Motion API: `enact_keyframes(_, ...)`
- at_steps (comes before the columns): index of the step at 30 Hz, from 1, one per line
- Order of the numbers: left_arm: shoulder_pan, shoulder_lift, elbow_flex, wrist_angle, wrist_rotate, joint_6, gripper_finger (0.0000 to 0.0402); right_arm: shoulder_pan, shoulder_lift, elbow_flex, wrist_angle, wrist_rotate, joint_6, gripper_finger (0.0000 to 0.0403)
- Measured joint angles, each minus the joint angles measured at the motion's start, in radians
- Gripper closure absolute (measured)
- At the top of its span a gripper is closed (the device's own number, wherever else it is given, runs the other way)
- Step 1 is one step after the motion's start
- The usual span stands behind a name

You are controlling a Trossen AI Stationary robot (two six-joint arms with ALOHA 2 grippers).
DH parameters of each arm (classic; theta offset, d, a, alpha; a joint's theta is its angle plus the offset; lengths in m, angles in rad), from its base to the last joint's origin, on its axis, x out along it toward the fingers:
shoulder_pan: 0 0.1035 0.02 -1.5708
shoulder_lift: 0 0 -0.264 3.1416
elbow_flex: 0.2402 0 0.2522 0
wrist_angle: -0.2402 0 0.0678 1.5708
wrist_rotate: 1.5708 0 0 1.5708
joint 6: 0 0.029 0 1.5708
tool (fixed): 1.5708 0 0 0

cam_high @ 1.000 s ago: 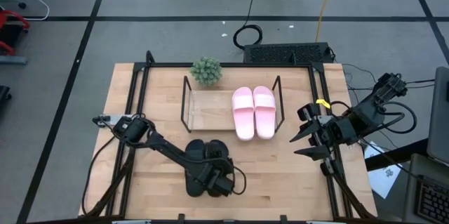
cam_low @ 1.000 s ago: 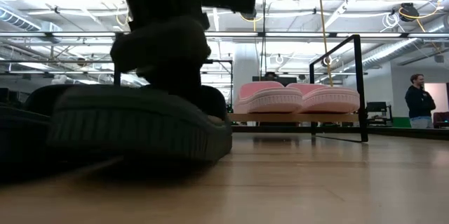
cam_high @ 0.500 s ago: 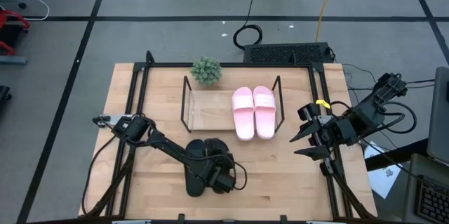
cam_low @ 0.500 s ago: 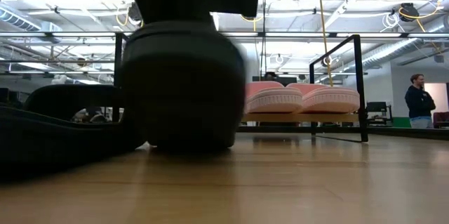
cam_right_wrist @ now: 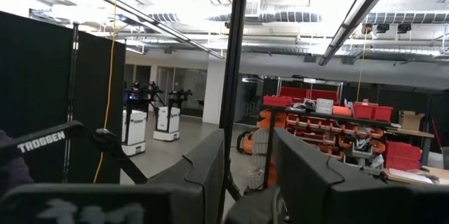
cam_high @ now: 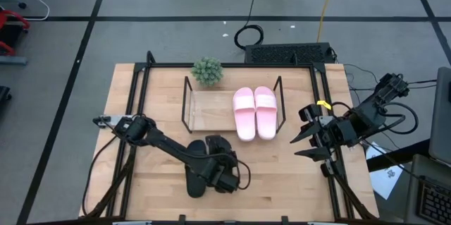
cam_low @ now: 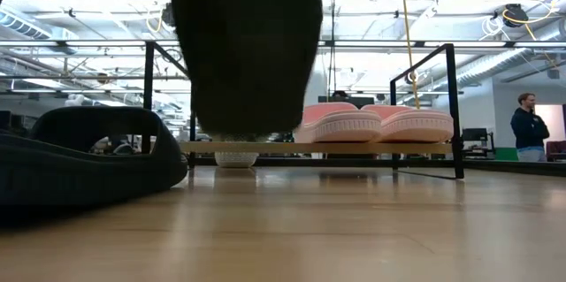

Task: Pick and place slides into the shelf
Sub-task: Put the right black slide on the shelf

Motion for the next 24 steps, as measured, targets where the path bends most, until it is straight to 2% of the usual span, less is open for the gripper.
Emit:
enact_keyframes(4, 0.006, 0.000, 0.133, -0.126, -0.138, 0.013, 0.0400, 0.000, 0.000, 0.000, 0.000, 0.000, 0.000, 0.0292)
enact_keyframes(7, 0.037, -0.002, 0.183, -0.170, -0.225, 0.070, 0.0400, 0.000, 0.000, 0.000, 0.000, 0.000, 0.000, 0.0292)
enact_keyframes(16, 0.190, -0.001, 0.129, -0.190, -0.255, 0.226, 0.0401, 0.000, 0.000, 0.000, -0.001, -0.001, 0.038, 0.0292)
enact_keyframes(24, 0.263, -0.001, 0.128, -0.113, -0.257, 0.351, 0.0401, 0.000, 0.000, 0.000, 0.000, -0.002, 0.029, 0.0292)
